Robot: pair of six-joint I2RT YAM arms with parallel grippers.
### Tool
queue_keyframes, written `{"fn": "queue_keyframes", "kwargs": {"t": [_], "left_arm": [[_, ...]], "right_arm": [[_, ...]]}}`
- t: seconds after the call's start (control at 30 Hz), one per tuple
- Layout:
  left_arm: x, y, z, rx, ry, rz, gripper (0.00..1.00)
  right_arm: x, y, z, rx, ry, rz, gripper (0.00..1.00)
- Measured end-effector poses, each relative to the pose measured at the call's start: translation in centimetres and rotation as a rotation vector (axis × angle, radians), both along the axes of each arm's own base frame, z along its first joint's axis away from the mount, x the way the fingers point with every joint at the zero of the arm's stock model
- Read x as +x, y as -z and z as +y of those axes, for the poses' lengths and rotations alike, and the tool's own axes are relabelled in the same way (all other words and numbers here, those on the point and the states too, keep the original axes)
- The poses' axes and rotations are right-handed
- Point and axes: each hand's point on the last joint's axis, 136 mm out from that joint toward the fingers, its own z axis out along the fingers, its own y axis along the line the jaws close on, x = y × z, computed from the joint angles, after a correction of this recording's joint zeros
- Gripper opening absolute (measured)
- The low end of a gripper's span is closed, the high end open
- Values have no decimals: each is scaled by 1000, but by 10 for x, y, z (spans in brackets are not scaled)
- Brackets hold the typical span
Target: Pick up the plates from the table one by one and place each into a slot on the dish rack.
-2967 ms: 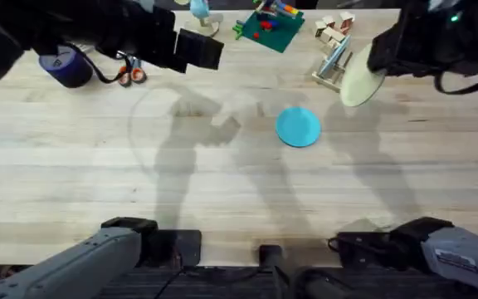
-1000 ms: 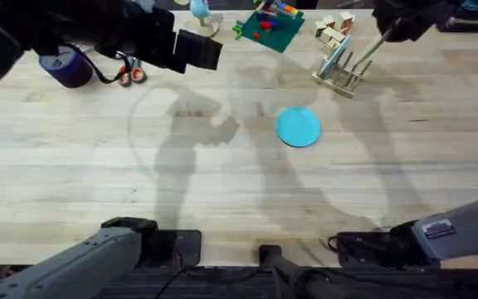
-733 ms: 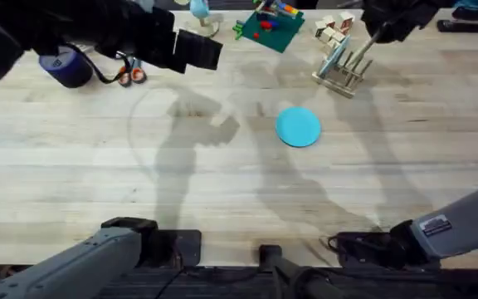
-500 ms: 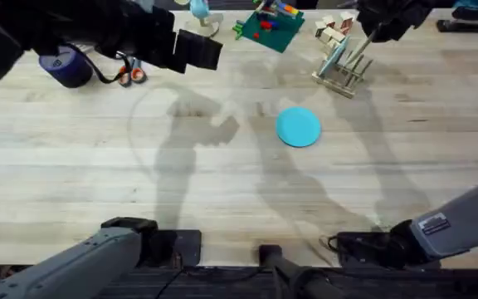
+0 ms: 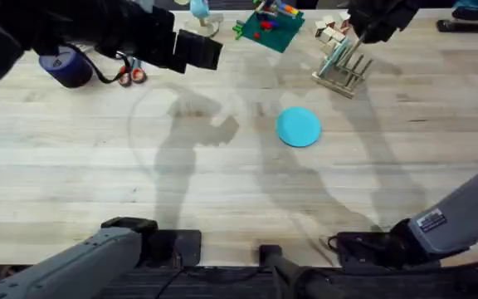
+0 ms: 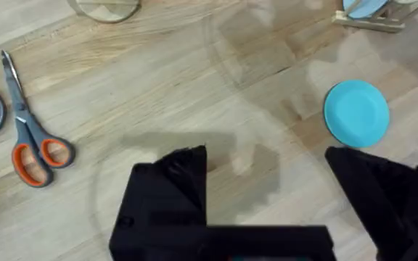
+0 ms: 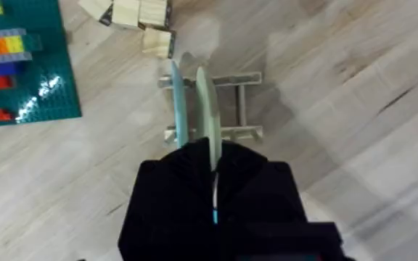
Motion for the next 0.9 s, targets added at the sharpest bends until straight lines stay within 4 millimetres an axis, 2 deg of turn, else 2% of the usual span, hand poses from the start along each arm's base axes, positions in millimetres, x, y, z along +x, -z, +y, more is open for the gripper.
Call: {"fn": "queue_keyframes", "kwargs": {"t": [0.2, 0.5, 0.9], "left_arm": [[0, 0, 0, 0, 0, 0, 995], [0, 0, 0, 0, 0, 0, 995], [0, 0, 0, -4, -5, 3, 995]], "right_arm": [[3, 1, 1, 5, 0, -7, 30], [8, 23, 0, -3, 1, 43, 30], [8, 23, 0, -3, 1, 40, 30]]}}
